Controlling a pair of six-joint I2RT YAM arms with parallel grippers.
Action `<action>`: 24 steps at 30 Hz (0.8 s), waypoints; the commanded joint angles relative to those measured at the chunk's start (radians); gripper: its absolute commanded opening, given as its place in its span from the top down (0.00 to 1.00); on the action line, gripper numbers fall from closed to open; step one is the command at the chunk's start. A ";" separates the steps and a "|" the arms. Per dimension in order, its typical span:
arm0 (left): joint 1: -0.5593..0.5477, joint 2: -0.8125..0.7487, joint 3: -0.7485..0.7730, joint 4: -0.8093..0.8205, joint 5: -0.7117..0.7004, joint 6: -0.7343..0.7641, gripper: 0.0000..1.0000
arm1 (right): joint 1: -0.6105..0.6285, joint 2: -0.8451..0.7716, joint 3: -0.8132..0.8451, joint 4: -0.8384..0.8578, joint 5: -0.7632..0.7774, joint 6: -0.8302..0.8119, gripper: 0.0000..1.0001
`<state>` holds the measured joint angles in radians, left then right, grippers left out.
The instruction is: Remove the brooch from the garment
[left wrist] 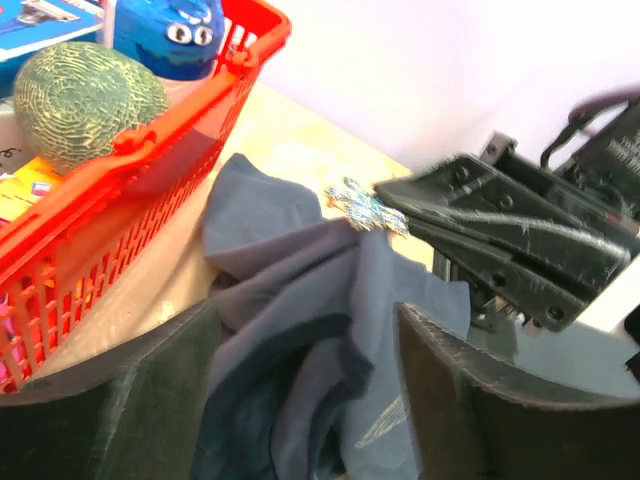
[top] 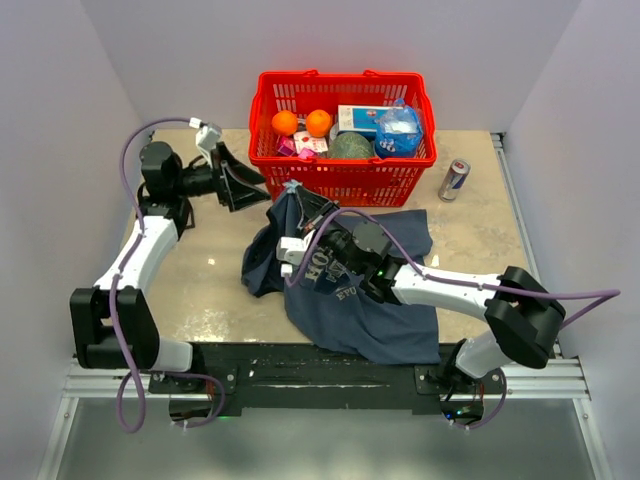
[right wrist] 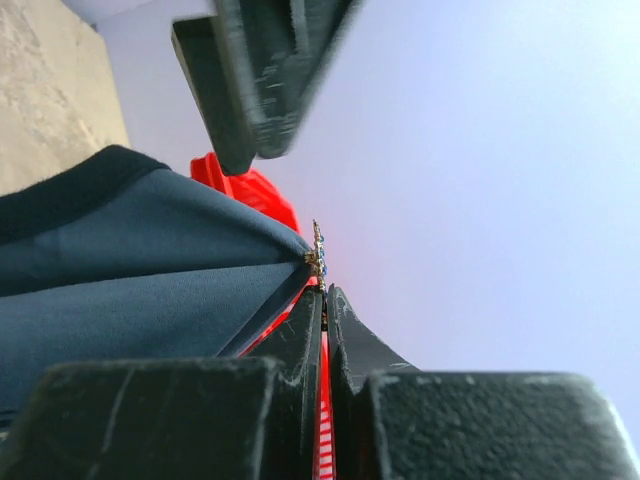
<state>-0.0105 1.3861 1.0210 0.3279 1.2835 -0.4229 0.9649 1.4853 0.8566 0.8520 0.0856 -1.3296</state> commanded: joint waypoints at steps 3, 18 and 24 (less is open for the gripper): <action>0.006 0.094 -0.025 0.711 0.074 -0.632 0.12 | 0.003 -0.010 -0.019 0.168 -0.084 -0.121 1.00; -0.008 0.203 -0.055 0.922 0.027 -1.022 0.24 | 0.003 -0.017 -0.028 0.127 -0.133 -0.172 1.00; -0.029 0.200 -0.053 0.904 0.039 -1.024 0.40 | 0.003 -0.008 -0.022 0.099 -0.135 -0.180 1.00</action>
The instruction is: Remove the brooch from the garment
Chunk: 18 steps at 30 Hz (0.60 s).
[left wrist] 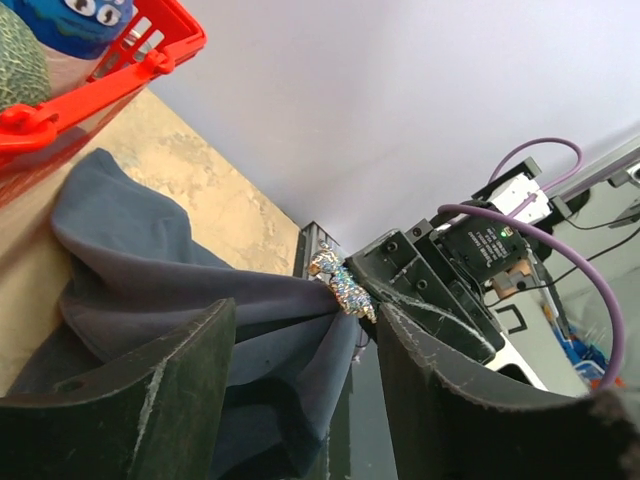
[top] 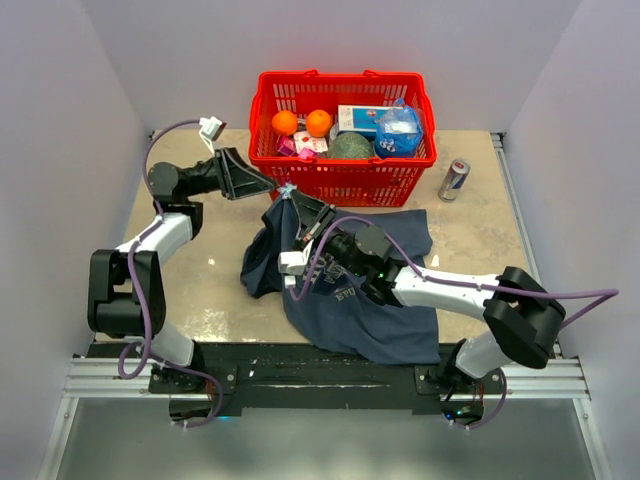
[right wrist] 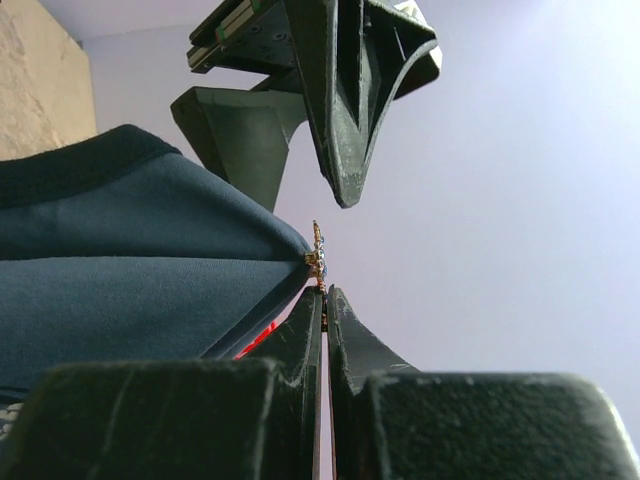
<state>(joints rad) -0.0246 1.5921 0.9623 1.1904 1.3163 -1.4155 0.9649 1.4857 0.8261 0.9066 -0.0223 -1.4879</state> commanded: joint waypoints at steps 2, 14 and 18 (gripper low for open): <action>-0.020 -0.006 0.007 0.038 0.011 -0.033 0.49 | 0.003 -0.004 0.010 0.031 -0.028 -0.023 1.00; -0.051 0.014 0.016 -0.001 0.029 -0.017 0.78 | 0.001 0.016 0.031 -0.008 -0.022 -0.031 1.00; -0.051 0.016 0.021 -0.041 0.032 -0.002 0.73 | 0.001 0.024 0.038 -0.008 -0.016 -0.034 1.00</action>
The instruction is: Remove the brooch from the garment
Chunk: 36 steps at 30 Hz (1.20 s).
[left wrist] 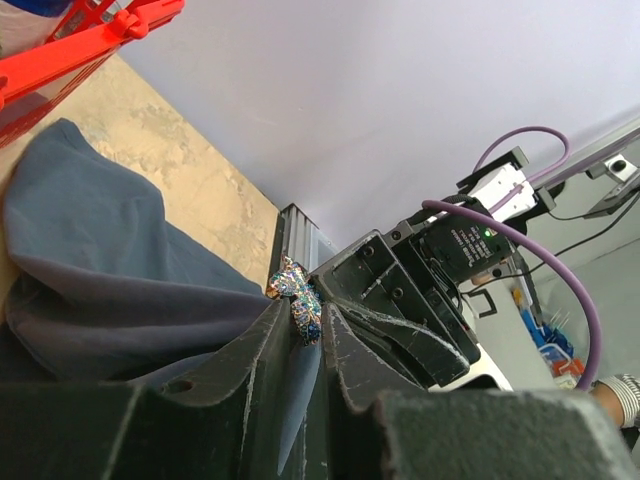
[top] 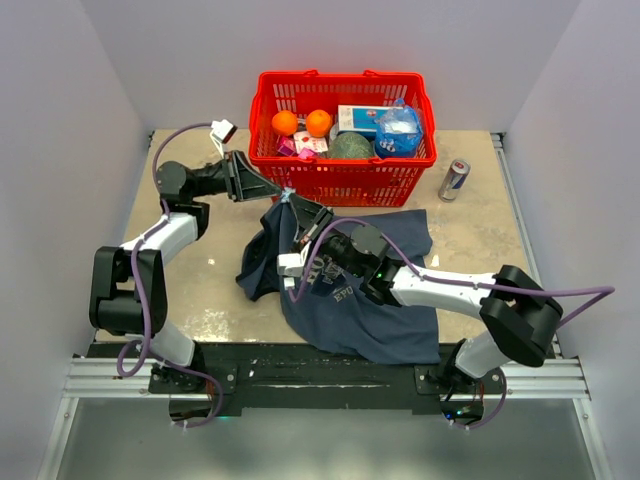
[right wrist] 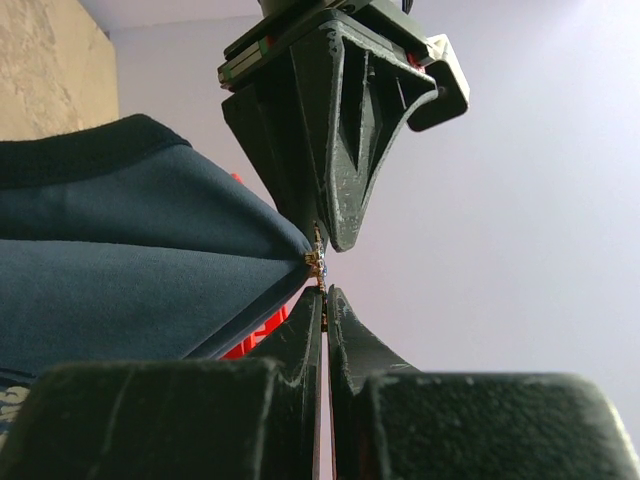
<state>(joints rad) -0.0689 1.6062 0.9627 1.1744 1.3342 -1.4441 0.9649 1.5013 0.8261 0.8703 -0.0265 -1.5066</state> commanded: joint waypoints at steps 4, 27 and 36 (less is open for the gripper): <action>-0.006 0.001 0.028 -0.070 0.023 0.045 0.74 | 0.000 0.016 0.039 0.027 -0.007 -0.026 1.00; -0.029 0.075 0.067 0.146 0.171 -0.018 1.00 | -0.195 -0.313 0.024 -0.592 -0.087 0.236 0.52; -0.054 0.207 0.065 0.723 0.295 -0.320 1.00 | -0.258 -0.446 0.039 -0.884 0.049 0.716 0.43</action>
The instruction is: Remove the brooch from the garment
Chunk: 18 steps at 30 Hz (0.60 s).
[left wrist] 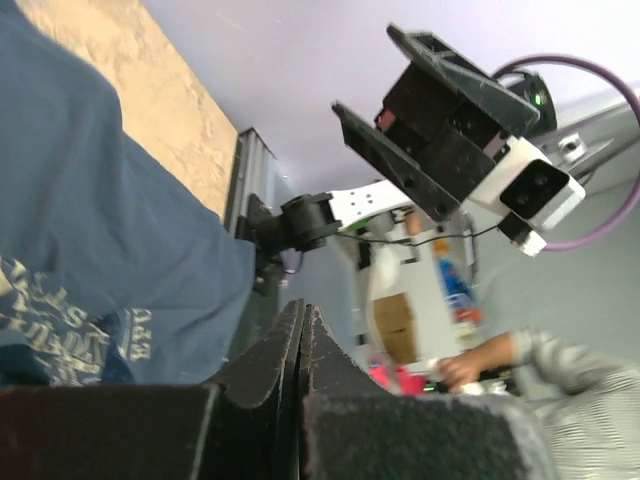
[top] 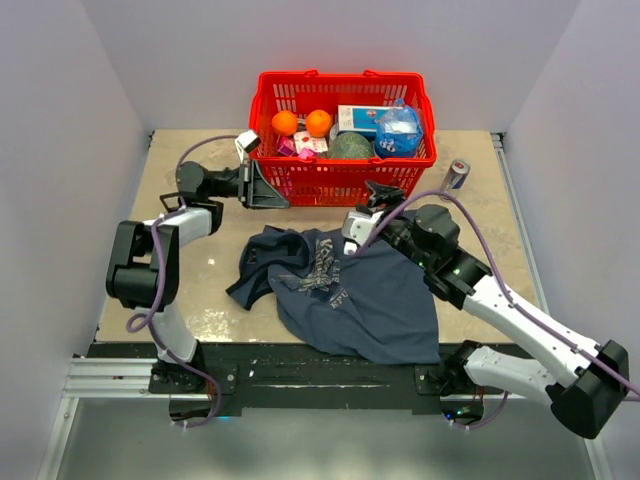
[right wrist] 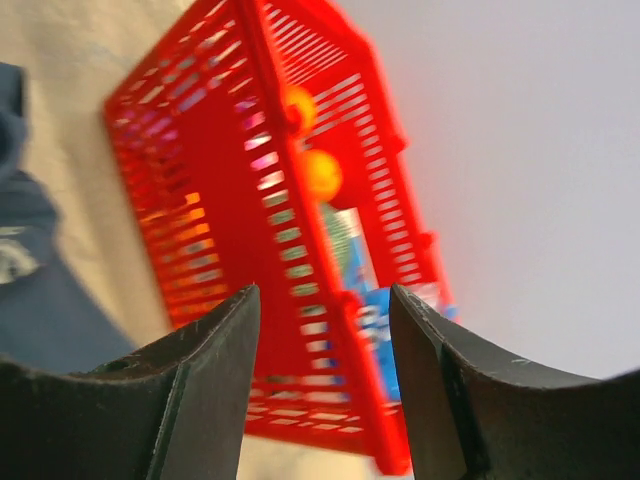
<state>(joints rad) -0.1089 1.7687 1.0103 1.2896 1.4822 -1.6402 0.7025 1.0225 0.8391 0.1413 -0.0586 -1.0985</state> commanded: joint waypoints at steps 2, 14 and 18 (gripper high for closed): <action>-0.015 0.028 -0.010 0.608 0.173 -0.076 1.00 | 0.006 0.070 0.058 -0.157 0.142 0.421 0.43; -0.012 0.051 0.111 0.608 0.198 -0.228 1.00 | 0.006 0.327 0.212 -0.296 -0.156 0.678 0.64; -0.028 0.038 0.295 0.596 0.222 -0.302 0.99 | 0.006 0.401 0.218 -0.182 -0.280 0.686 0.48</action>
<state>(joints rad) -0.1219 1.8381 1.1458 1.2922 1.4994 -1.8343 0.7067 1.3743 1.0382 -0.0933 -0.1745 -0.4946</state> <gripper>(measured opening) 0.015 0.439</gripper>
